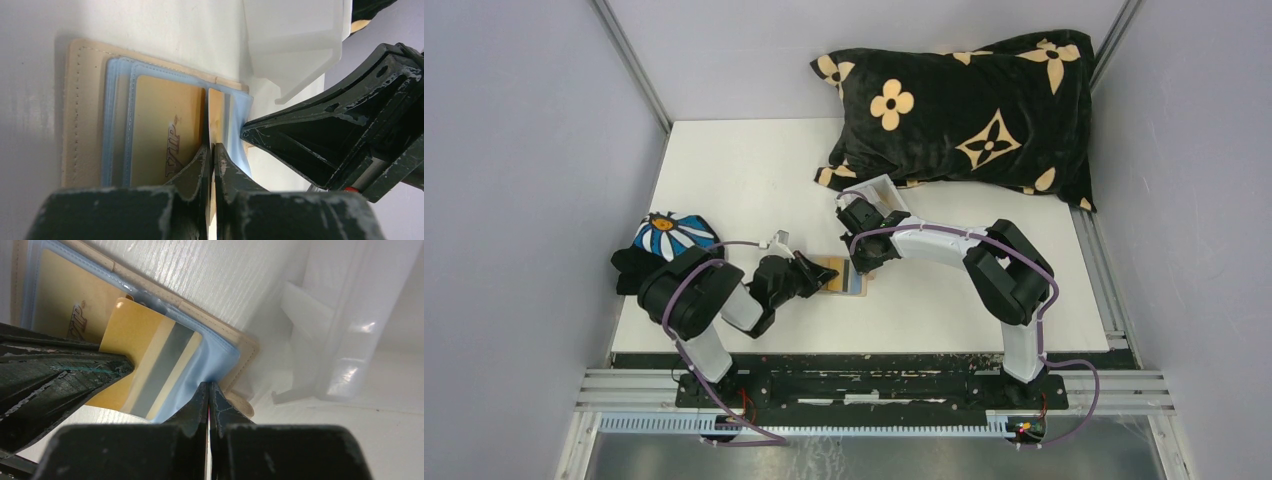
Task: Put the credit cards into the card holder
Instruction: Insert the credit card into the card holder.
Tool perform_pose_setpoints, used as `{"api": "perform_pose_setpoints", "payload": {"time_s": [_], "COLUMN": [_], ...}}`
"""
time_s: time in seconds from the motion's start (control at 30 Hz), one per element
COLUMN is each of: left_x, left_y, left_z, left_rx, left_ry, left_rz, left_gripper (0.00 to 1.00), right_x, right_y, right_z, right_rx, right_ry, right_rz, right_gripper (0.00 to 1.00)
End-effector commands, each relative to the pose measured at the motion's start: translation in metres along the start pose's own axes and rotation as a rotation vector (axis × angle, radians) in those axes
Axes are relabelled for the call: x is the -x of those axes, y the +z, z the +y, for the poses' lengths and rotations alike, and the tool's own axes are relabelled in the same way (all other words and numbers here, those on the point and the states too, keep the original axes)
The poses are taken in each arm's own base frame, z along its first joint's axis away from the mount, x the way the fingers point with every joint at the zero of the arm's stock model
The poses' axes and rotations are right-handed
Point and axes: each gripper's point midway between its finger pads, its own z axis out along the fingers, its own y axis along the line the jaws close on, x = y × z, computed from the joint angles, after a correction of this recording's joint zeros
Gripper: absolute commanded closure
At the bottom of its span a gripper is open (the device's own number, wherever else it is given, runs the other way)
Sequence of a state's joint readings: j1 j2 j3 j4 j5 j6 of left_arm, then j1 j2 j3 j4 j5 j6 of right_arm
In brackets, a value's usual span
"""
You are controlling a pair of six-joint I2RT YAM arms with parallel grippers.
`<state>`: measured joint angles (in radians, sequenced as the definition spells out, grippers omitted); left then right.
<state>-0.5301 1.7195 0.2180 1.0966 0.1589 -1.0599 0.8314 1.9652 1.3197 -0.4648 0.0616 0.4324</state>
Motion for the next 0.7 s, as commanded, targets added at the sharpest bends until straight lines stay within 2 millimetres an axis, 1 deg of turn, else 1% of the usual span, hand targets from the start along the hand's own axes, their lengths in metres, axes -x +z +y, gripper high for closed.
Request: {"api": "perform_pose_setpoints", "payload": {"time_s": [0.0,0.17,0.23,0.3,0.33,0.43,0.53,0.67], "left_x": [-0.039,-0.033,-0.028,-0.023,-0.021,-0.015,-0.009,-0.004], "left_y": [-0.007,-0.012,-0.014,-0.017,-0.019,-0.025,-0.028,-0.033], "left_z": [0.032,0.040,0.042,0.043,0.043,0.041,0.036,0.032], "left_rx": [0.128,0.207,0.239,0.272,0.288,0.319,0.326,0.343], "left_ry": [0.013,0.062,0.089,0.120,0.136,0.172,0.196,0.238], "left_rz": [0.149,0.147,0.140,0.135,0.133,0.134,0.127,0.131], "left_gripper": [0.88,0.75,0.70,0.62,0.61,0.52,0.48,0.47], "right_x": [-0.053,-0.045,-0.040,-0.035,-0.033,-0.029,-0.027,-0.025], "right_y": [0.030,0.025,0.021,0.018,0.016,0.012,0.009,0.006], "right_z": [-0.024,-0.024,-0.024,-0.024,-0.023,-0.022,-0.022,-0.021], "right_rx": [-0.102,-0.110,-0.112,-0.112,-0.112,-0.109,-0.105,-0.099], "right_ry": [-0.024,-0.033,-0.039,-0.043,-0.045,-0.054,-0.060,-0.065], "right_rz": [0.150,0.132,0.117,0.104,0.099,0.090,0.084,0.072], "right_gripper": [0.99,0.99,0.98,0.96,0.94,0.88,0.82,0.76]}}
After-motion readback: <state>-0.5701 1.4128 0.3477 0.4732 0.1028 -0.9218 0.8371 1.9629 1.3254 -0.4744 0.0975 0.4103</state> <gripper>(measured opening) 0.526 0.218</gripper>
